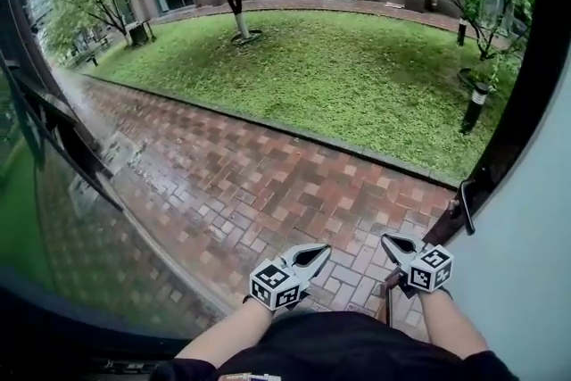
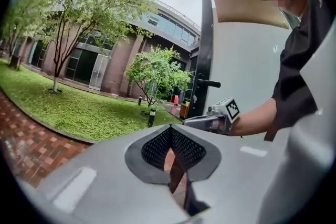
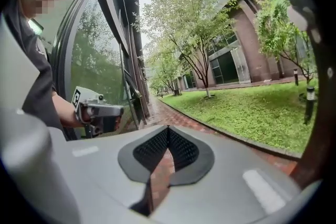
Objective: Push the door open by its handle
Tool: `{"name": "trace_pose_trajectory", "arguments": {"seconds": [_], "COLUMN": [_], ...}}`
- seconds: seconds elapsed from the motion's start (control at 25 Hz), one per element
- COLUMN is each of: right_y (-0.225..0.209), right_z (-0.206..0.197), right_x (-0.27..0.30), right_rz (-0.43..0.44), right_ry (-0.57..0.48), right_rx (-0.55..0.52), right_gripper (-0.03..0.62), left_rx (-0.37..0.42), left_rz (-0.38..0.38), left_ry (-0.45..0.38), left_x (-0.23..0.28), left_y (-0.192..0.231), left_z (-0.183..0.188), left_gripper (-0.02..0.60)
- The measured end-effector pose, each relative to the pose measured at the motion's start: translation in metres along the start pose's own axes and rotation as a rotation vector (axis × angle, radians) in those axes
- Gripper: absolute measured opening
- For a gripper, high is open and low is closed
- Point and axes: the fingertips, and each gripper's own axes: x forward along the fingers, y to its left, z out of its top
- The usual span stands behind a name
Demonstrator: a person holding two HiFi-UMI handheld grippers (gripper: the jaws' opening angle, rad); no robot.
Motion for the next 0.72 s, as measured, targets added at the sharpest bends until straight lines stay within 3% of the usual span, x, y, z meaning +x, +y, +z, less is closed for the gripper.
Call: {"name": "trace_pose_trajectory", "arguments": {"seconds": [0.2,0.32,0.52,0.72], "right_y": [0.045,0.084,0.162,0.280], "right_z": [0.000,-0.003,-0.023,-0.060], "right_x": [-0.004,-0.019,-0.055,-0.093], "right_rz": [0.089,0.115,0.054,-0.020], "right_ry": [0.017,0.015,-0.022,-0.031], "right_rx": [-0.025,-0.061,-0.091,-0.019], "right_gripper": [0.000,0.000,0.000,0.000], "left_rx": [0.023,0.010,0.050,0.070], "left_rz": [0.106,0.118,0.020,-0.127], "left_ry": [-0.012,-0.044,-0.022,0.049], "left_x": [-0.062,-0.096,-0.152,-0.243], "left_y": [-0.036,-0.062,-0.124,-0.198], "left_z": [0.000,-0.001,-0.028,-0.056], "left_gripper": [0.000,0.000,0.000,0.000]}}
